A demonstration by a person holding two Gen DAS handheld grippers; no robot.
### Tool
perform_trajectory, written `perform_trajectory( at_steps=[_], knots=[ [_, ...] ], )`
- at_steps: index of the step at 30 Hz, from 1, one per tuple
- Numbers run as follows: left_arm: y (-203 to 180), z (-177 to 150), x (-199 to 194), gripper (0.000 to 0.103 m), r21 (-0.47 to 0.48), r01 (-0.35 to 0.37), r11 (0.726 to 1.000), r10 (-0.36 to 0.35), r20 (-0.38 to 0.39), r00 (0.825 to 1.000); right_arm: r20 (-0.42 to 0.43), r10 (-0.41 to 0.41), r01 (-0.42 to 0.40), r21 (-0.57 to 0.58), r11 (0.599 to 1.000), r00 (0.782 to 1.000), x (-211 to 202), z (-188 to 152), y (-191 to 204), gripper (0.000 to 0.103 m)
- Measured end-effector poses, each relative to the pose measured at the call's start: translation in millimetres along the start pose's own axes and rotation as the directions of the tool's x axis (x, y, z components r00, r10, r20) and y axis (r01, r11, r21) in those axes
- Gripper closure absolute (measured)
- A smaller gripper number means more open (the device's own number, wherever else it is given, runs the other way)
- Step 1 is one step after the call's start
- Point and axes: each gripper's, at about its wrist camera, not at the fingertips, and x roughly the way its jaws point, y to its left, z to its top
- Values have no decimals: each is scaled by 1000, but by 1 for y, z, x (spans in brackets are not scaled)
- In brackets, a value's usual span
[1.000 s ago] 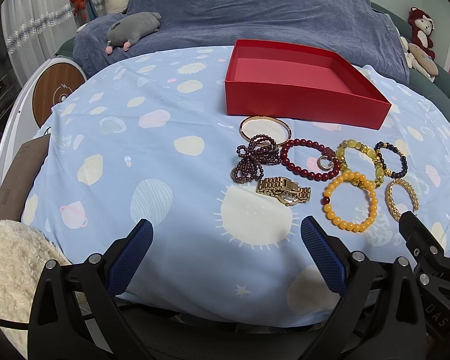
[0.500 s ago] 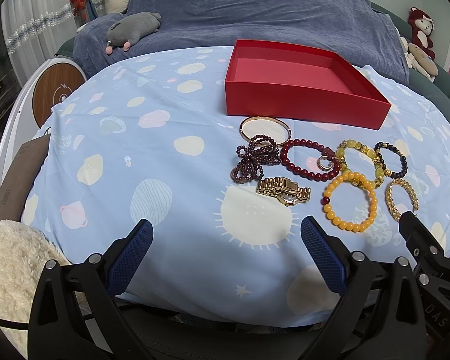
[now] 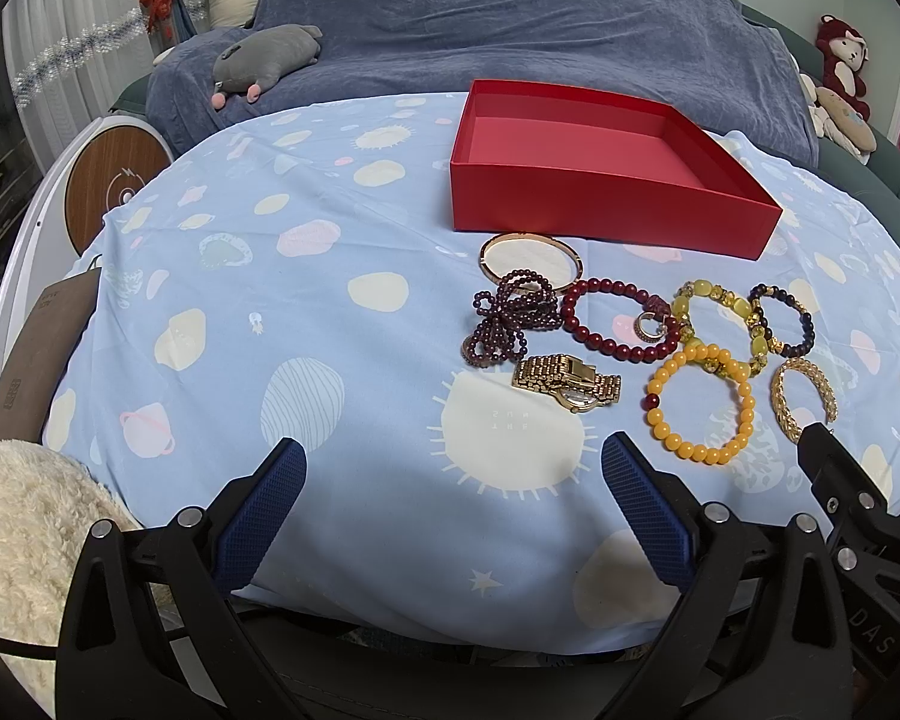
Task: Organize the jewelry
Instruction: 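Grasp the dark red knotted bead bracelet with the left gripper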
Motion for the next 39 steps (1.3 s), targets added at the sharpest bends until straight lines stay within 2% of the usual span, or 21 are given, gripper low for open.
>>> perform_trajectory(
  at_steps=[13, 21, 25, 28, 31, 33, 37, 39],
  knots=[
    [0, 1, -1, 9, 0, 27, 1000, -27, 16, 1000, 0, -1, 1, -4, 1000, 1000, -1, 0, 0, 7],
    [20, 20, 3, 8, -95, 72, 993, -69, 30, 997, -8, 6, -6, -1, 1000, 1000, -1, 5, -7, 7],
    [19, 34, 12, 9, -91, 77, 993, -74, 29, 997, -32, 3, -2, 36, 999, 999, 4, 6, -13, 7],
    [15, 45, 26, 16, -79, 94, 992, -94, 6, 996, -47, -5, 8, 48, 999, 999, 10, 7, -16, 7],
    [11, 51, 43, 28, -77, 122, 990, -125, -34, 992, -64, -11, 15, 48, 999, 998, 15, 7, -18, 7],
    [9, 52, 53, 41, -76, 139, 987, -144, -65, 987, -72, -14, 18, 47, 999, 997, 17, 7, -16, 7],
    [7, 53, 64, 58, -76, 164, 984, -170, -85, 982, -82, -18, 21, 40, 999, 997, 21, 7, -15, 7],
    [5, 53, 65, 78, -67, 181, 981, -186, -86, 979, -91, -11, 14, 39, 999, 996, 22, 7, -15, 7]
  ],
)
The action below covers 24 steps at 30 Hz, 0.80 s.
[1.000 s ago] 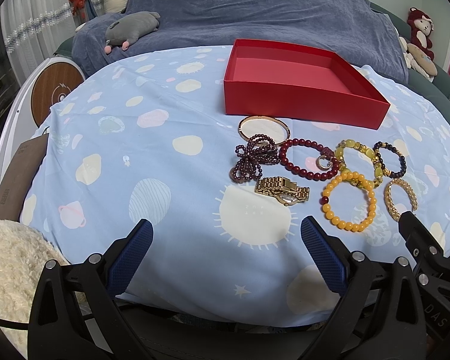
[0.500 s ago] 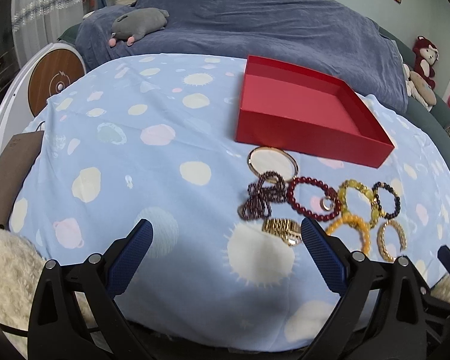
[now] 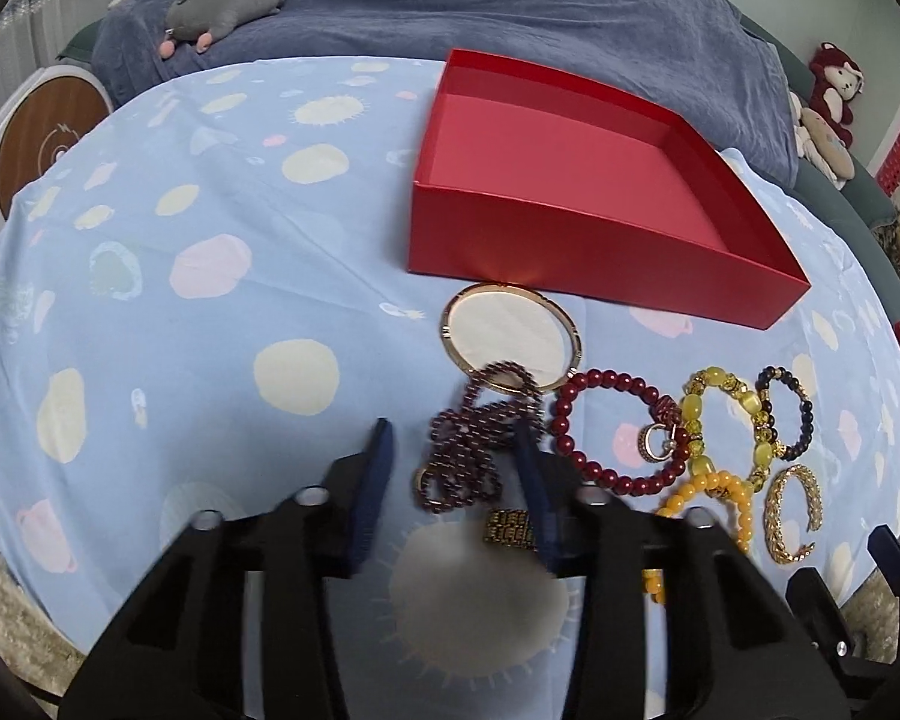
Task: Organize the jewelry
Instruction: 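Grasp the dark red knotted bead bracelet with the left gripper, then grasp and lift the gold cuff with the right gripper while the left lifts the red bracelet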
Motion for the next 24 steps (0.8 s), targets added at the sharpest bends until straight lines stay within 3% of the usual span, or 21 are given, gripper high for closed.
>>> perform_trajectory(
  at_steps=[3, 5, 14, 22, 24],
  knots=[
    [-2, -1, -2, 90, 4, 15, 1000, -16, 9, 1000, -10, 11, -11, 10, 1000, 1000, 2, 1, -3, 7],
    [0, -1, -5, 92, -1, 26, 1000, -26, 16, 1000, -7, 14, -14, 22, 1000, 1000, 2, 3, -6, 8],
    [16, -9, -31, 93, -52, 51, 997, -48, 53, 997, 3, 31, -31, 85, 996, 1000, 2, 9, -22, 10],
    [24, -17, -49, 93, -58, 42, 997, -37, 71, 997, -5, 49, -49, 56, 997, 999, 7, 14, -19, 10],
    [24, -18, -48, 93, -60, 36, 998, -32, 64, 997, -16, 52, -51, 46, 998, 999, 12, 17, -17, 15]
  ],
)
